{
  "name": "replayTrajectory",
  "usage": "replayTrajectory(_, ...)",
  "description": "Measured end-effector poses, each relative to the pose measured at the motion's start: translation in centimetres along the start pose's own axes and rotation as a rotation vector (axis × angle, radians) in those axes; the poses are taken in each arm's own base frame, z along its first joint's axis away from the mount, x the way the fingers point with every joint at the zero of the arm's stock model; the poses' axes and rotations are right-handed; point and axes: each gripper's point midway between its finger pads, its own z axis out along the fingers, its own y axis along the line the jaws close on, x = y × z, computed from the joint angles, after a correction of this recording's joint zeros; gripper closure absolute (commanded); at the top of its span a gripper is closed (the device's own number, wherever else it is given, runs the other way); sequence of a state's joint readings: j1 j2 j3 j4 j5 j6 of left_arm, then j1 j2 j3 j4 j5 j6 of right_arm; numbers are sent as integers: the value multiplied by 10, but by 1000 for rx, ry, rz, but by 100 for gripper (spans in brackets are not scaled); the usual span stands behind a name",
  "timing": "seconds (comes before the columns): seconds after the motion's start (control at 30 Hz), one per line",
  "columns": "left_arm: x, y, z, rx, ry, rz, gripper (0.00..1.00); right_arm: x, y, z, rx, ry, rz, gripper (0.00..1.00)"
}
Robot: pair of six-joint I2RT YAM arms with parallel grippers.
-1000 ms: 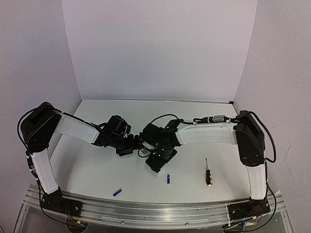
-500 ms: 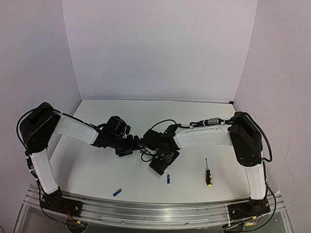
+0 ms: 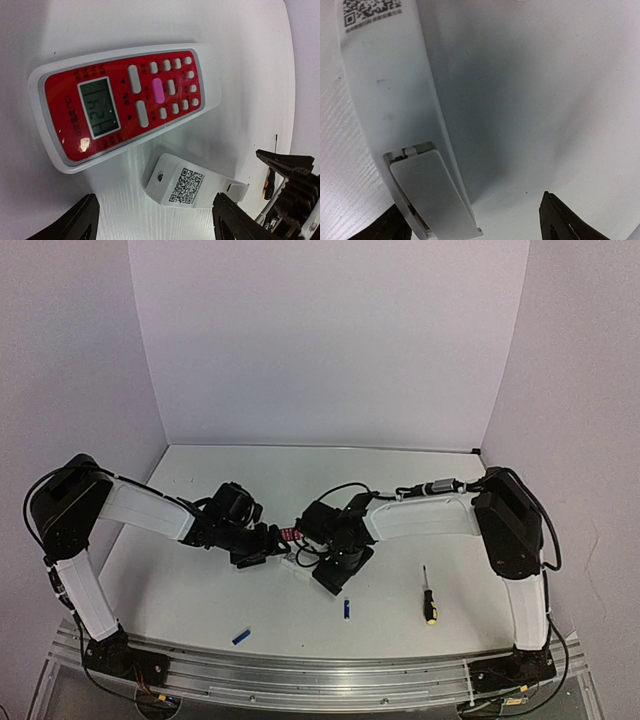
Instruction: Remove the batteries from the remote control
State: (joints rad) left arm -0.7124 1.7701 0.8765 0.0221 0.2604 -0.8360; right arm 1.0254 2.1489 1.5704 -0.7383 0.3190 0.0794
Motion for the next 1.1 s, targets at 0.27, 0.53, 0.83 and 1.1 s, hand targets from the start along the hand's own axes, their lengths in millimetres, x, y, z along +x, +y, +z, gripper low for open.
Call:
replayTrajectory(0.27, 10, 8, -10, -31, 26, -8, 22, 6, -18, 3, 2, 7, 36, 18)
replayTrajectory(0.53, 15, 12, -13, -45, 38, -12, 25, 13, -20, 0, -23, 3, 53, 19)
replayTrajectory(0.83, 14, 11, -14, -43, 36, 14, 32, 21, -19, -63, -153, -121, 238, 21)
replayTrajectory(1.1, 6, 1, -8, -29, 27, 49, 35, 6, -36, -63, -298, -147, 716, 38)
